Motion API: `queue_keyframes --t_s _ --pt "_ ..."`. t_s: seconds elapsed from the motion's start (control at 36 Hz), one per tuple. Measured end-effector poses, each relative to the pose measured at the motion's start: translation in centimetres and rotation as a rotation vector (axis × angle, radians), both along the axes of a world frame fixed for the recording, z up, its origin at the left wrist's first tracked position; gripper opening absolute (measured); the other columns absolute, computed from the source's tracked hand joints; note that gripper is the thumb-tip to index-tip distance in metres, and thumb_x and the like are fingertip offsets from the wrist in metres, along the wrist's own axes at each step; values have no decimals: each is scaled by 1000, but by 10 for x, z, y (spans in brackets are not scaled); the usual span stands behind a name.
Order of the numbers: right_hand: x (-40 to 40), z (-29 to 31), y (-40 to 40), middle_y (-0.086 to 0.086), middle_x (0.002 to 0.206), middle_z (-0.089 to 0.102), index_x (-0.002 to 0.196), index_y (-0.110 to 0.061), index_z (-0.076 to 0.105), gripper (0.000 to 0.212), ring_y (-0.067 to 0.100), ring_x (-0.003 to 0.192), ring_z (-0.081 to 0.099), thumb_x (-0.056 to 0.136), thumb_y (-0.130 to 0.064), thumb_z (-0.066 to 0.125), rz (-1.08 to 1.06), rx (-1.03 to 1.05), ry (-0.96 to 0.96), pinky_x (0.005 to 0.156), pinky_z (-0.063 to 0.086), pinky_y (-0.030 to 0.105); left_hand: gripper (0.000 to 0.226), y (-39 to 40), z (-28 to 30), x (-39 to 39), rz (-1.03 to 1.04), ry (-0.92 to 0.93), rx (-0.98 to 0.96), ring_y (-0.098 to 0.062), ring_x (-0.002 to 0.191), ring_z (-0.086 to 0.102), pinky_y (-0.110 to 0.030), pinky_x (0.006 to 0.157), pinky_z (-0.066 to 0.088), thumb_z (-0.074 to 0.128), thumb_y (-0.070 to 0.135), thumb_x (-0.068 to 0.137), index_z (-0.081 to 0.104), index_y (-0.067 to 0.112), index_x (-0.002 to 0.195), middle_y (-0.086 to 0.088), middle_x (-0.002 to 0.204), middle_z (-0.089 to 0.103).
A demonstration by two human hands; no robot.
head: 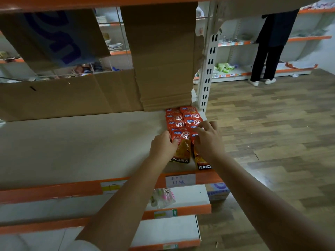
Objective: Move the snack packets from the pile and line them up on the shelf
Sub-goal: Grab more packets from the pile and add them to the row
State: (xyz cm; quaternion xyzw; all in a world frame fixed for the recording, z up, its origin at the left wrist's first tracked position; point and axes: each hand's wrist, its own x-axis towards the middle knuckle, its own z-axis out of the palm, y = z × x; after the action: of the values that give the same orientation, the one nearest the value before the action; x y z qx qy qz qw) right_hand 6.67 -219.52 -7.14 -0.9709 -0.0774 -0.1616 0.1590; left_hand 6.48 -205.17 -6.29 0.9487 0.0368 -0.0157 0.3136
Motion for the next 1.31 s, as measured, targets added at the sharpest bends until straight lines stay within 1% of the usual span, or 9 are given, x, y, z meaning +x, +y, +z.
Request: queue_keyframes --t_s 0.17,0.22,0.31,0.39,0.44,0.81,1.03,1.17,1.31 --pt "3 1 12 13 119 56 114 -8 65 34 35 114 43 81 -6 58 62 8 -18 93 38 44 31 11 11 -9 -10 -91 148 -12 84 51 -24 67 39 48 34 96 52 11 115 -5 109 62" --pt "4 3 21 15 114 58 110 -6 67 32 37 110 46 79 -5 59 97 23 -58 92 41 48 33 18 14 -14 -1 -145 193 -16 87 55 -25 68 38 46 34 97 51 12 121 -5 108 62" --pt "4 8 40 12 122 54 116 -6 63 33 33 115 42 84 -8 53 159 -32 -42 95 34 41 34 32 19 -21 22 -201 239 -21 96 56 -27 71 36 42 31 98 48 14 126 -6 109 60" --pt "4 10 66 15 102 63 99 -3 70 33 39 96 55 75 -8 47 239 1 -66 80 47 45 33 52 23 -29 46 -234 292 -24 103 54 -30 75 38 41 30 97 48 12 124 -7 115 57" --pt "3 6 84 16 93 65 94 -2 72 30 41 88 58 69 -3 54 276 50 -74 74 49 47 33 69 25 -35 59 -252 322 -24 106 53 -30 76 39 40 30 97 47 12 124 -7 119 55" --pt "-37 6 286 10 86 67 91 -4 72 37 35 75 63 55 5 68 397 -20 -151 61 51 37 38 264 26 -91 101 -275 490 -23 115 46 -34 85 45 34 30 99 38 13 132 -6 126 50" --pt "-65 16 427 14 88 66 95 -2 71 37 37 73 62 63 2 52 460 66 -158 62 51 40 38 401 35 -124 187 -279 534 -23 115 47 -34 82 44 36 29 98 40 13 132 -6 125 51" --pt "-71 18 497 11 120 57 124 -7 59 42 34 107 52 84 -1 50 512 1 -92 88 42 40 37 470 34 -135 233 -286 529 -24 114 49 -34 82 45 37 29 98 42 13 131 -6 122 53" --pt "-69 15 577 6 127 52 130 -14 54 43 28 115 47 89 -8 46 541 -13 -67 93 38 36 34 549 27 -135 281 -288 494 -24 111 49 -35 84 45 38 29 97 45 12 126 -6 119 55"
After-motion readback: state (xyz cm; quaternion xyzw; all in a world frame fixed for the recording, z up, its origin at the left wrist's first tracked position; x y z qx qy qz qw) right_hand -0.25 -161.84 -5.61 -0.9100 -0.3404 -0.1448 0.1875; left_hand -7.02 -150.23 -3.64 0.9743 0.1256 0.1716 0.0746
